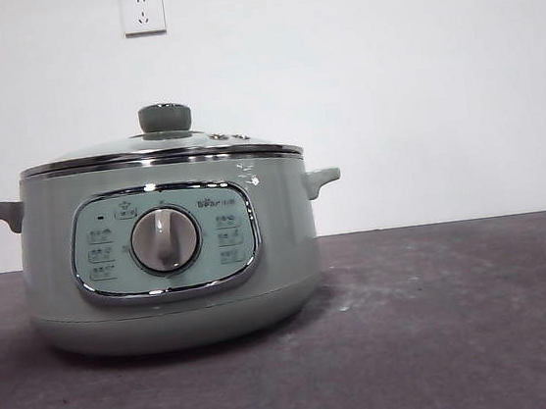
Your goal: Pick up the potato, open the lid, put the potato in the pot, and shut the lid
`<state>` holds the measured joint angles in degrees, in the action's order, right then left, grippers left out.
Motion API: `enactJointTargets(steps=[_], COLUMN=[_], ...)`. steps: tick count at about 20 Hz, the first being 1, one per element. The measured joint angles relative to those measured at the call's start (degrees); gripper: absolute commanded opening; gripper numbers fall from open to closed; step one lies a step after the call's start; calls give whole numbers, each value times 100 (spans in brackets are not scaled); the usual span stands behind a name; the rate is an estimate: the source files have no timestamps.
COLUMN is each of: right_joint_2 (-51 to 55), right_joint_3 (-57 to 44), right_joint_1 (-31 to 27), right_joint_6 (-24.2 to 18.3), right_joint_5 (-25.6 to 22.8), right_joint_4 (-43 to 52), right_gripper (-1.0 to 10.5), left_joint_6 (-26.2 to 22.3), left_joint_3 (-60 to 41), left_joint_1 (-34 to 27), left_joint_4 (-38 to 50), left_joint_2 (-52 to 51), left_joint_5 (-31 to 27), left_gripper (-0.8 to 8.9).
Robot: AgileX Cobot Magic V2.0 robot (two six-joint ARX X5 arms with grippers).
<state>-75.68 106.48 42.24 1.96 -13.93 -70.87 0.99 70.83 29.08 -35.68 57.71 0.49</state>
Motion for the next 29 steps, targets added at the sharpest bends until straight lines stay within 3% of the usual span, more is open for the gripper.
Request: enactJointTargets(steps=[4,7,13,16,20,29], right_joint_2=[713,1447,2889,3314,3650,3602], right_joint_3=[-1438,-2828,-5834,-6675,-7401,-7471], right_joint_1=[-22,-22,-26,-26,-24,-26], right_joint_6=[0,-7,-22,9,138,238], right_joint_5=[0,-2,2,4,-20,-260], right_joint_4=[1248,2476,4677,5261,5604,5499], right_gripper=[-12,-12,-12,-12,-9,1], left_joint_6=[-192,-258,-293,-264,-186,42], left_joint_3=[0,-267,-2166,-2848,-3510,-3552], left_joint_1=[2,2,2,2,2,4], left_joint_4=[-614,-468,442,614,678,330], left_joint_2=[-337,-616,-1891,-2422,-3021,-3005], left_joint_5=[-31,-31,-35,-33,-33,-33], left_gripper=[-8,-8,-8,-8,-8,-4])
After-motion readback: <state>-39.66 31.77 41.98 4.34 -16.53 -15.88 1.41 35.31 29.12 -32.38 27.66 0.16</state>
